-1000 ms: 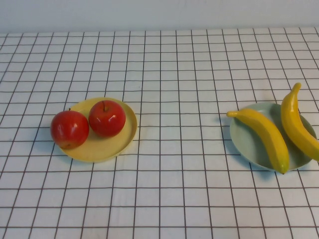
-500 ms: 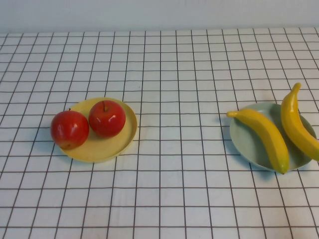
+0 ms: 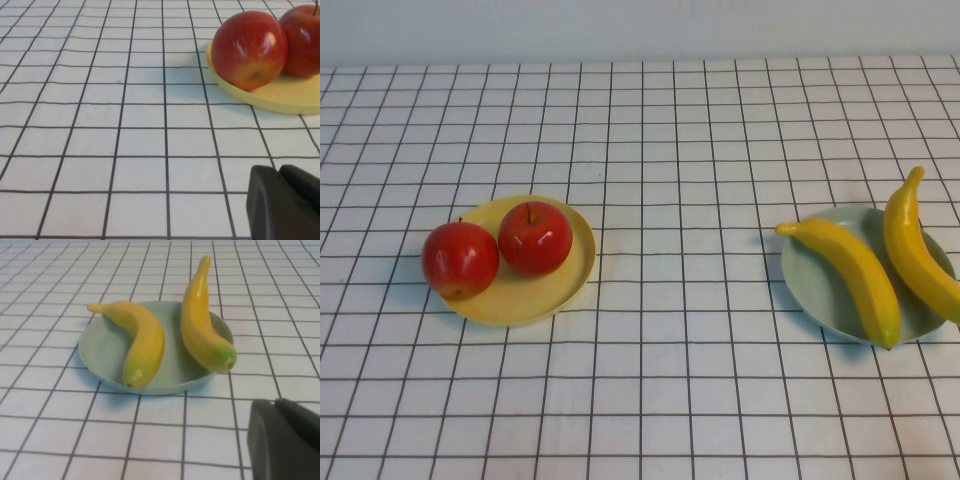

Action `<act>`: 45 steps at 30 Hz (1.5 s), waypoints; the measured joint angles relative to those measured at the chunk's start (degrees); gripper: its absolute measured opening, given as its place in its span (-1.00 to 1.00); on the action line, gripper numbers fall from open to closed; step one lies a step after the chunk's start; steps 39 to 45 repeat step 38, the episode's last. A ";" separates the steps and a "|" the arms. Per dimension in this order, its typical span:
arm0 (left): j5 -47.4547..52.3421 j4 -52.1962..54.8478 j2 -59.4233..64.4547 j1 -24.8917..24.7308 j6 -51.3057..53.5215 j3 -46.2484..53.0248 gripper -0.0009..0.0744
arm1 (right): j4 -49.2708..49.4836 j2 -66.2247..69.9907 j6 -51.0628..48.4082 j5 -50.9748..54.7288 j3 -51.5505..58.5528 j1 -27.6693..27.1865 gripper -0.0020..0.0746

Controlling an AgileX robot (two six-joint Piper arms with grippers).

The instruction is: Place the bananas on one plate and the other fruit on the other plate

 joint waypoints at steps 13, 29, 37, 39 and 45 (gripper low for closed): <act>0.00 0.00 0.00 0.00 0.00 0.00 -0.97 | -6.16 0.00 11.98 3.93 0.09 0.00 -0.99; 0.00 0.00 -0.10 0.00 0.00 0.00 -0.97 | -6.16 -3.06 11.88 3.57 0.22 -0.77 -0.99; 0.00 0.00 -0.10 0.00 0.00 0.00 -0.97 | -6.03 -3.06 11.77 3.57 0.22 -0.93 -0.99; 0.00 0.00 -0.10 0.00 0.00 0.00 -0.97 | -6.03 -3.06 11.77 3.57 0.22 -1.03 -0.99; 0.00 0.00 -0.10 0.00 0.00 0.00 -0.97 | -6.03 -3.06 11.77 3.57 0.22 -1.03 -0.99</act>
